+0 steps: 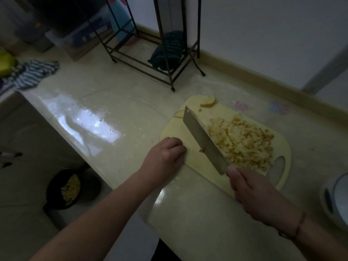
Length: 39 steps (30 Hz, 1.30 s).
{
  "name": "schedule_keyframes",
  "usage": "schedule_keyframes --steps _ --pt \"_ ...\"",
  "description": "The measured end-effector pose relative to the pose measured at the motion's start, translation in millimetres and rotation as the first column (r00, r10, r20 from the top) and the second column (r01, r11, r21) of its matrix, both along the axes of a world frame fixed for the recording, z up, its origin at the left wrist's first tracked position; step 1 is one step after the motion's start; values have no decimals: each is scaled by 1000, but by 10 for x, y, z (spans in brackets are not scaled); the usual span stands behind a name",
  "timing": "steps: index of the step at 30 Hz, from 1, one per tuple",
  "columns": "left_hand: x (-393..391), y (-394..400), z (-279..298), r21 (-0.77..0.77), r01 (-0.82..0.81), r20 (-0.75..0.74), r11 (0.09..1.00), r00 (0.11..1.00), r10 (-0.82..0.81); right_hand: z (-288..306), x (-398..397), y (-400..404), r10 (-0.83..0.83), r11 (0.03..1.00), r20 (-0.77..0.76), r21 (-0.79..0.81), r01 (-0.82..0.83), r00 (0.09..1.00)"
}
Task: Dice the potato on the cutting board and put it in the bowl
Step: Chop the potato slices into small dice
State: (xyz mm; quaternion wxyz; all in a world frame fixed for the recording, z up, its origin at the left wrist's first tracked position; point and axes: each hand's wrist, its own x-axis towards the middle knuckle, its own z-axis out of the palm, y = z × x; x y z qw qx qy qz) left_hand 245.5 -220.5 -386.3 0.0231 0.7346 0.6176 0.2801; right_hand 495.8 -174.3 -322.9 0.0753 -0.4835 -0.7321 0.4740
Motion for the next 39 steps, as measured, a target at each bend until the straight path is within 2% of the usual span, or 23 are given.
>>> schedule_keyframes --steps 4,7,13,17,21,26,29,32,36,37,39 --pt "140 37 29 -6 -75 80 997 994 75 -49 -26 -69 34 997 19 72 -35 999" --pt "295 128 -12 -37 -23 92 999 995 26 -67 -37 -91 21 997 17 68 -22 1000" --pt "400 185 -46 31 -2 78 1000 997 0 -82 -26 -64 -25 999 -17 32 25 1000" --pt "464 190 -99 32 63 63 998 996 -64 -105 -33 -121 -91 996 -66 -8 91 994" --pt "457 244 -143 44 134 62 990 989 -136 -76 77 -123 -89 996 -82 3 90 993" --pt "598 357 -130 58 120 171 991 977 -128 41 230 -126 -110 993 -80 31 113 991" --pt "625 399 -84 63 111 194 992 973 -121 92 336 -97 -87 990 -19 111 89 996" --pt "483 333 7 202 97 147 975 981 -128 131 423 -87 -30 988 31 152 24 999" --pt "279 120 293 346 -98 236 933 972 15 192 455 -137 46 945 248 303 -122 968" --pt "289 86 377 360 -79 225 929 974 -5 211 460 -147 51 921 306 355 -163 951" --pt "357 78 533 299 100 130 949 981 -145 209 481 -161 61 857 397 449 -252 916"
